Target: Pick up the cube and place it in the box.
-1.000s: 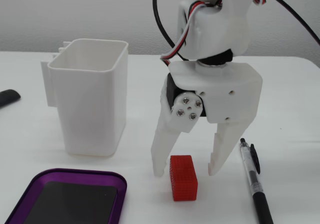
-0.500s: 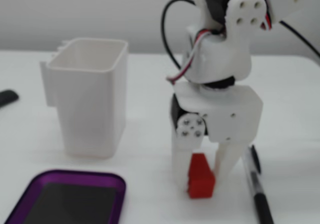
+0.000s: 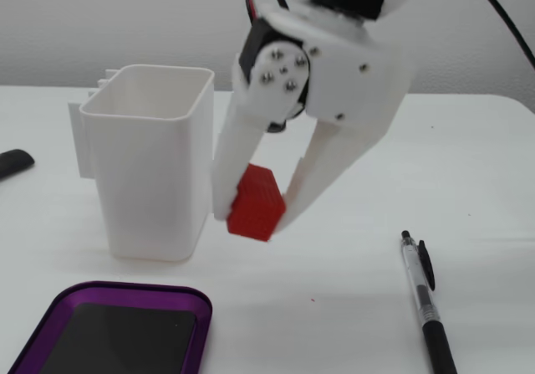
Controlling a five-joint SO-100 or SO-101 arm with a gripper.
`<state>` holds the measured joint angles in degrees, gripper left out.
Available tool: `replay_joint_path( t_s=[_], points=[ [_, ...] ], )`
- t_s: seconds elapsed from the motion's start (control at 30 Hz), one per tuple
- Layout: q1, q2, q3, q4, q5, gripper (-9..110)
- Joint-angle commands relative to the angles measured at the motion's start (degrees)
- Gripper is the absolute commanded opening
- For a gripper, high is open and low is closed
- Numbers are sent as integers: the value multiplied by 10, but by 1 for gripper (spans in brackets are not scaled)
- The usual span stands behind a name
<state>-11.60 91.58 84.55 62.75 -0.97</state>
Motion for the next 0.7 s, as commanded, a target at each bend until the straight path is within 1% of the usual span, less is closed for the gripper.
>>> replay_joint_path(
  t_s=[0.0, 0.13, 0.37, 0.67],
  points=[
    [-3, 49, -82, -29, -2, -1],
    [-31, 18, -115, -83, 4, -1],
    [-76, -64, -116, -163, 4, -1],
    [-84, -128, -116, -258, 4, -1]
  ],
)
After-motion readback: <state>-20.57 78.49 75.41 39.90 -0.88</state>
